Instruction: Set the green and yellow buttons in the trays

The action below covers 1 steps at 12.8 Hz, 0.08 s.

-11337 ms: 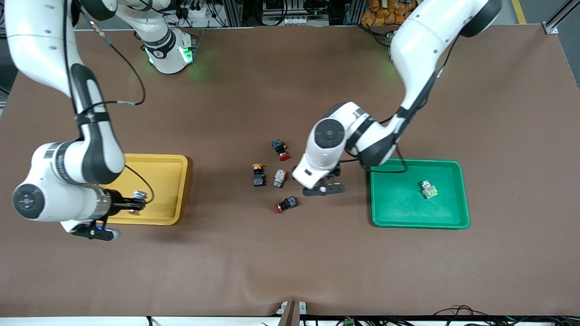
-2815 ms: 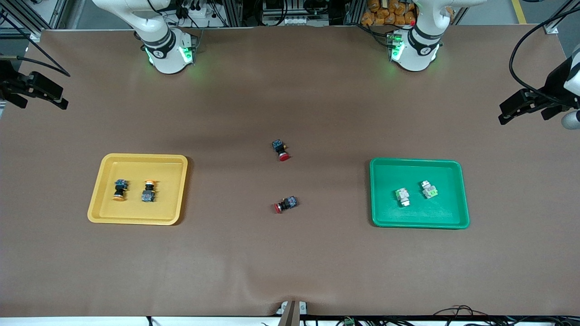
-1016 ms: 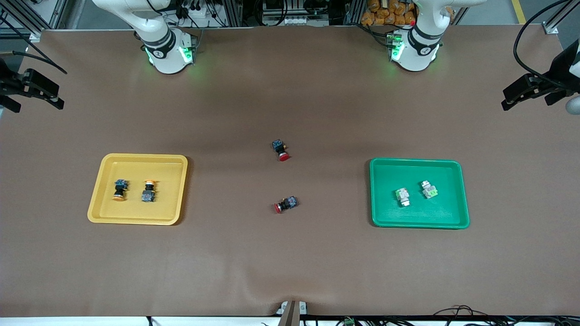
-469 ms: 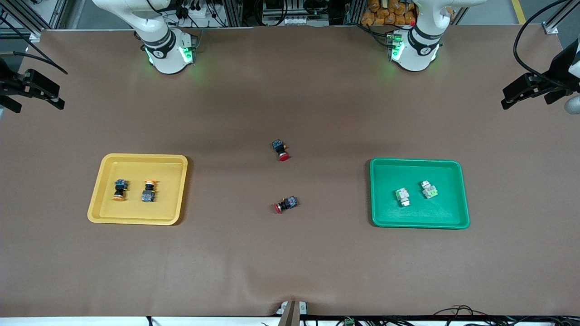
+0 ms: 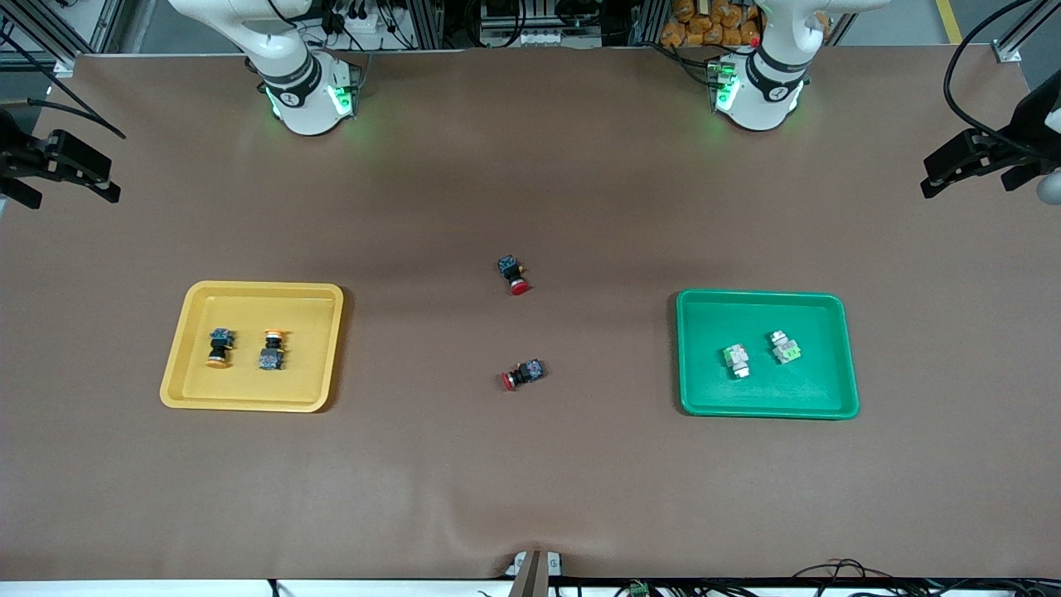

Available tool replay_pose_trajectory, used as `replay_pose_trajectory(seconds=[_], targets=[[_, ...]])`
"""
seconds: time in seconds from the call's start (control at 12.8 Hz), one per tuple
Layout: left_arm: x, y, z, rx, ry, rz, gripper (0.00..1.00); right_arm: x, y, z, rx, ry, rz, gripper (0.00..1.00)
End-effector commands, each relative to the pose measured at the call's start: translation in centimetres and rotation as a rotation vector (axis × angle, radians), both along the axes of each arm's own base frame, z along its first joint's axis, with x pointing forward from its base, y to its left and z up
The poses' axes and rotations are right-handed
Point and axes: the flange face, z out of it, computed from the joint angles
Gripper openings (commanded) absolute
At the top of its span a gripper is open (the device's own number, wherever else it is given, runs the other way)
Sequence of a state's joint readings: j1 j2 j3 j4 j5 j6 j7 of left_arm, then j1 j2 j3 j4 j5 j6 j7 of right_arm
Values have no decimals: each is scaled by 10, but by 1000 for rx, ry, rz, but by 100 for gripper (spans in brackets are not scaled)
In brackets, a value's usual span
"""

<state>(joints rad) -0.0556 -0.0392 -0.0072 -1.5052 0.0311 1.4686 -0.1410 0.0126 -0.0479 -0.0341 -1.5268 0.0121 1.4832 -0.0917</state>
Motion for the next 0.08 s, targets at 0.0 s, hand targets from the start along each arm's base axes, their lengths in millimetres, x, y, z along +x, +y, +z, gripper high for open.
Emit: replay_pose_trajectory(seconds=[0.0], targets=[[-8,1,9,-1,-3,-16,100,0,-1,2,-11,3,6,100]])
